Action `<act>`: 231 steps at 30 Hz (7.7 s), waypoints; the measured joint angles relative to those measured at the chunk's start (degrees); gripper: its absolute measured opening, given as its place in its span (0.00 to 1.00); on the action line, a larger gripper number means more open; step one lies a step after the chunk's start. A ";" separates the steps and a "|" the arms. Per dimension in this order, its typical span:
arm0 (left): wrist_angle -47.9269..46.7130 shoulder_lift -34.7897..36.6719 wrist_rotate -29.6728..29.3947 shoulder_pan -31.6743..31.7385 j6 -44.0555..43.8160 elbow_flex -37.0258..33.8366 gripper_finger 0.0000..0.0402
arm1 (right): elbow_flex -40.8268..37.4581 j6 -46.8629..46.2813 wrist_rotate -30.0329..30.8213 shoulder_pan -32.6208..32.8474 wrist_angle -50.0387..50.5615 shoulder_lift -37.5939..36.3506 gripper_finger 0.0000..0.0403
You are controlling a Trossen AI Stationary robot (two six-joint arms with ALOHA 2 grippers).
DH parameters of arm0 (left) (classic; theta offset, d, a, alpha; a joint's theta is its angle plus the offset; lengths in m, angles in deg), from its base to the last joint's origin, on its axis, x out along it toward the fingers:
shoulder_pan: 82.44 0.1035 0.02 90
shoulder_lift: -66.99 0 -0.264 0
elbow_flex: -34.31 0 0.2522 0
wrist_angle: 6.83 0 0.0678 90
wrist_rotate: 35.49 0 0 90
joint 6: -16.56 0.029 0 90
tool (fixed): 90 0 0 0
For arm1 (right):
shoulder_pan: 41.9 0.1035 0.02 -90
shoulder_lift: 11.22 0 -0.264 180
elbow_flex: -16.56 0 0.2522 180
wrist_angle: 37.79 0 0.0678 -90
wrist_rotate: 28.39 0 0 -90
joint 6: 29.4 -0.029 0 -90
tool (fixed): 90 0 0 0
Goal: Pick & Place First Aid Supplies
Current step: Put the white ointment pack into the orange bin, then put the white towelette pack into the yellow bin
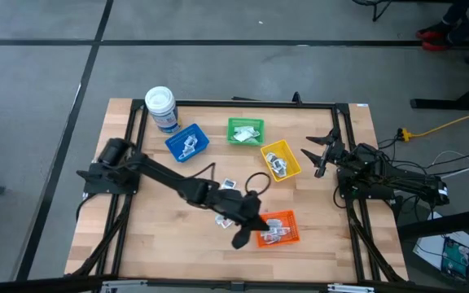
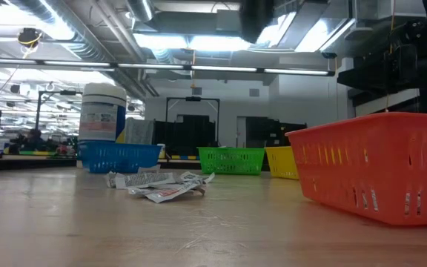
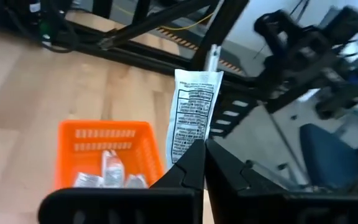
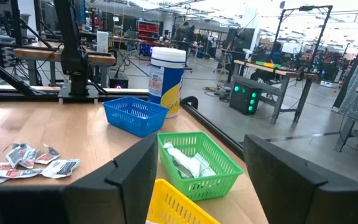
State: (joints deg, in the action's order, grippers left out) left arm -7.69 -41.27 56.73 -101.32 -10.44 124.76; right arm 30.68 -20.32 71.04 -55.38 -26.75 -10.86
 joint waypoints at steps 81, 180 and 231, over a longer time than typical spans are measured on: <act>-47.17 12.01 -17.58 6.27 -1.72 -14.73 0.30 | 0.00 0.00 0.01 -0.01 0.00 0.00 0.59; -24.76 -2.89 -18.82 5.49 22.96 12.43 0.01 | 0.00 -0.01 -0.10 0.00 -0.03 0.00 0.59; -53.95 -14.17 -10.71 0.29 22.36 29.46 0.36 | 0.00 -0.02 -0.48 -0.01 0.04 0.00 0.59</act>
State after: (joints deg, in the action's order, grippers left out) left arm -61.64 -55.43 46.02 -101.03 11.93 154.22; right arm 30.68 -20.34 70.56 -55.39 -26.71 -10.86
